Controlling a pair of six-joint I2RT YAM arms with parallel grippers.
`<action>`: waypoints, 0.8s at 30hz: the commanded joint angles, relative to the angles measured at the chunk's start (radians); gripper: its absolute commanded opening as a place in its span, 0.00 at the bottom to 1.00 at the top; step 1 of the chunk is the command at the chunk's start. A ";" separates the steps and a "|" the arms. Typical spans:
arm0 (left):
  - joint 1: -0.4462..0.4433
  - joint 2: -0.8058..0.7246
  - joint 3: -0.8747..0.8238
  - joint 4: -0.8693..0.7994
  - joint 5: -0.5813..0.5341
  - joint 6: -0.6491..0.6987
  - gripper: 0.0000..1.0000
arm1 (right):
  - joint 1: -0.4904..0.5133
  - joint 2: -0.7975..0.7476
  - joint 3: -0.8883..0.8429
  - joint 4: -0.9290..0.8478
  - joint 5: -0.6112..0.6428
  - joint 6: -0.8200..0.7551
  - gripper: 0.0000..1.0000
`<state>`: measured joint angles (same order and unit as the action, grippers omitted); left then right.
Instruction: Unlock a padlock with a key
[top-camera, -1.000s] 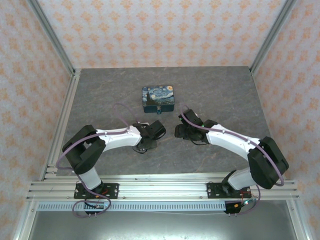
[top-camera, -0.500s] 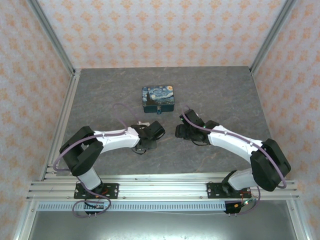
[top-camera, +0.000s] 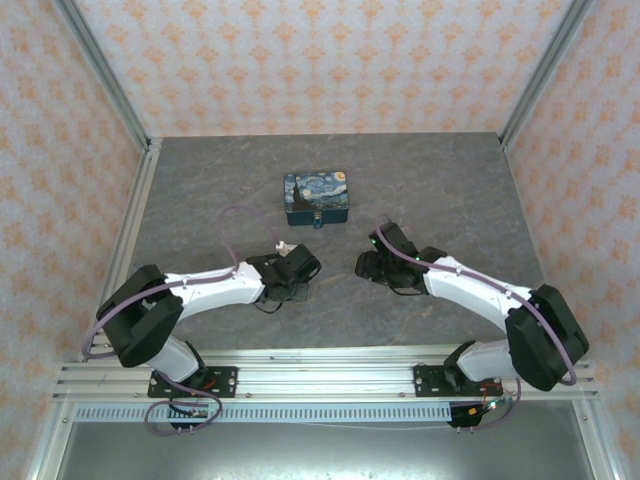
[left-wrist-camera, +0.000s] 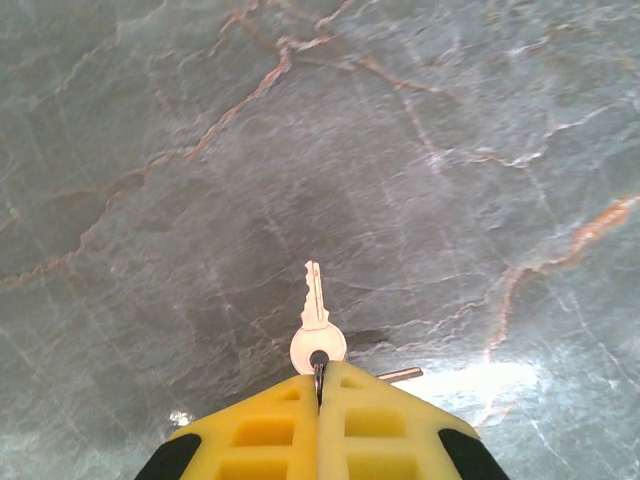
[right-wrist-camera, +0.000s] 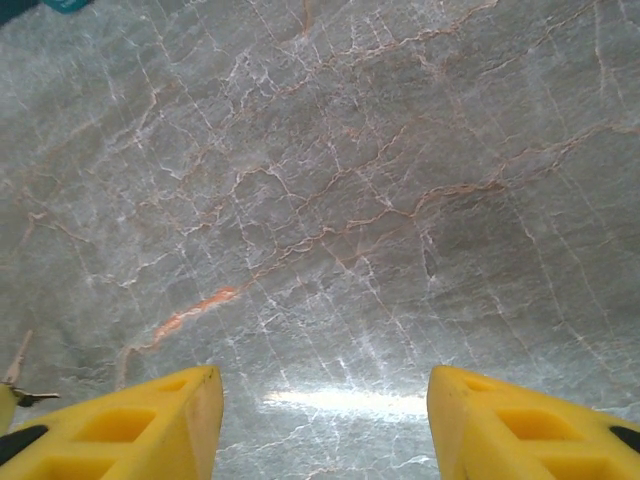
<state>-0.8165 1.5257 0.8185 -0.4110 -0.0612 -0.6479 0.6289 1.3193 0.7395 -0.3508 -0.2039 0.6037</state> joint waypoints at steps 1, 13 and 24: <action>0.004 -0.033 -0.027 0.064 0.011 0.143 0.00 | -0.020 -0.041 -0.021 0.036 -0.049 0.034 0.57; 0.006 -0.130 0.019 0.081 0.196 0.378 0.00 | -0.069 -0.109 -0.035 0.095 -0.203 0.103 0.56; 0.005 -0.190 0.119 0.101 0.302 0.399 0.00 | -0.080 -0.171 -0.015 0.189 -0.370 0.266 0.53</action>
<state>-0.8162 1.3579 0.9058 -0.3286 0.1871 -0.2653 0.5529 1.1851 0.7120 -0.2150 -0.5144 0.8005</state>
